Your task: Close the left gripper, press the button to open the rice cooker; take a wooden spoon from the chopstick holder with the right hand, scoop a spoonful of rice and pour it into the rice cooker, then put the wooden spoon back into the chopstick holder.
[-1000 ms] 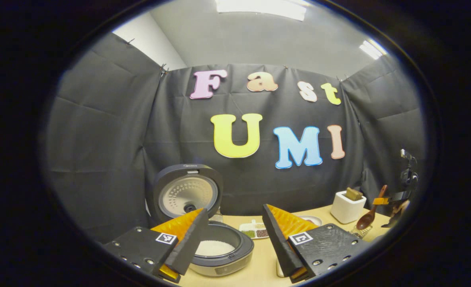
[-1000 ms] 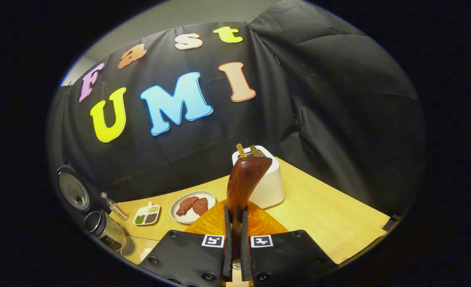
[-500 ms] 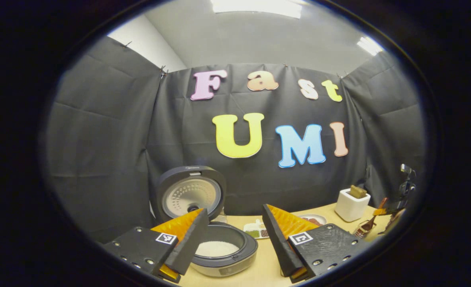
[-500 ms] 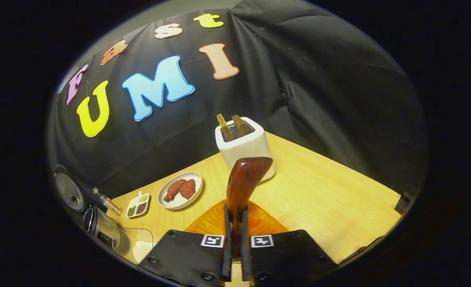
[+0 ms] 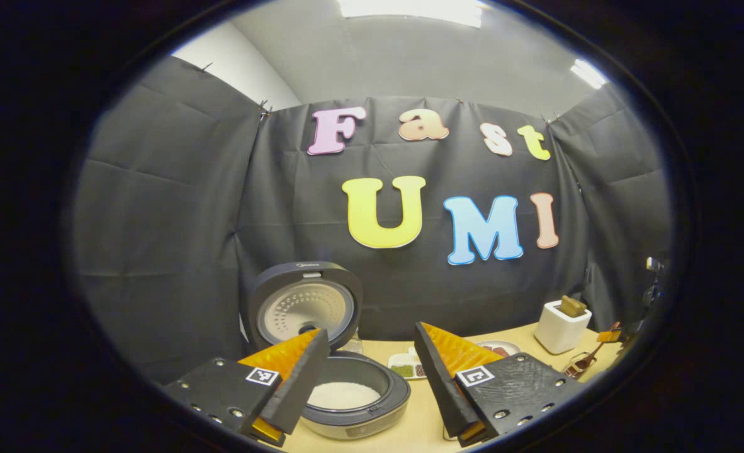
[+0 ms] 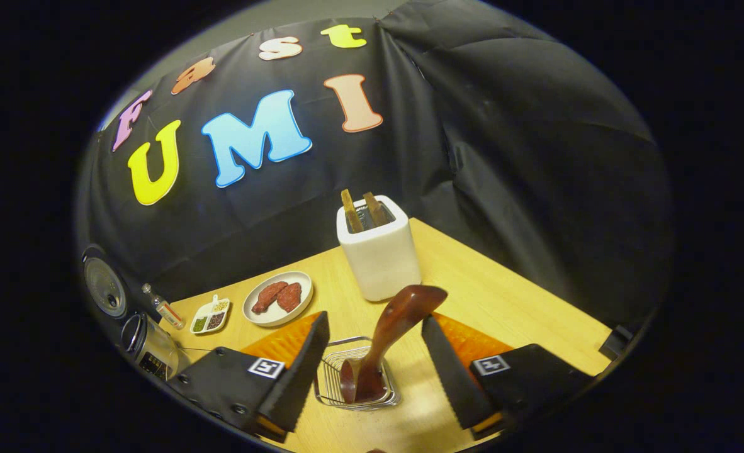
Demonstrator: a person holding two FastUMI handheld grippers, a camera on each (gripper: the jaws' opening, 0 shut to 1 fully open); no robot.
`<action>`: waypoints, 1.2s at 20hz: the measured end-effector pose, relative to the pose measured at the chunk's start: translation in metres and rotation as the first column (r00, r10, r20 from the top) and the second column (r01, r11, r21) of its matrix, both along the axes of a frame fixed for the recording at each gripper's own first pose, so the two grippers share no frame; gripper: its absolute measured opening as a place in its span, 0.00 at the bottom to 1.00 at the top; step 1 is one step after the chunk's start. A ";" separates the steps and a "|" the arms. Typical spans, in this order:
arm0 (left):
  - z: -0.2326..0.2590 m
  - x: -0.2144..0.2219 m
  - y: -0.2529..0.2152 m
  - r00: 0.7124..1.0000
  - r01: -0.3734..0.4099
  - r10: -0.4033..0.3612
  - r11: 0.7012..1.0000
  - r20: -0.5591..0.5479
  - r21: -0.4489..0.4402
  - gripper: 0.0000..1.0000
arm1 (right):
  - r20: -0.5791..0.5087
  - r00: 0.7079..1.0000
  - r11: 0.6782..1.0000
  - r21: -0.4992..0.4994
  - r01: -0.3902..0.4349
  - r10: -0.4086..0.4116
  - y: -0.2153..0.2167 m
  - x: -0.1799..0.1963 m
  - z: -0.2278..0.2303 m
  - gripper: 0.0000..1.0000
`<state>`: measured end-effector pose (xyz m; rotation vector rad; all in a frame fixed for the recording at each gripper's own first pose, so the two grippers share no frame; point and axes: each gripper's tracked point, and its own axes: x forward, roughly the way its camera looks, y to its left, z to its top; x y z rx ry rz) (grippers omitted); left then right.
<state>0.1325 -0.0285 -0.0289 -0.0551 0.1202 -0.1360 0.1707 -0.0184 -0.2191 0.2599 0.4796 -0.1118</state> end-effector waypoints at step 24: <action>0.039 0.247 0.106 0.989 -0.149 0.148 0.985 0.020 0.081 0.82 | 0.202 0.973 0.940 -0.339 -0.035 0.109 0.054 -0.041 0.117 0.97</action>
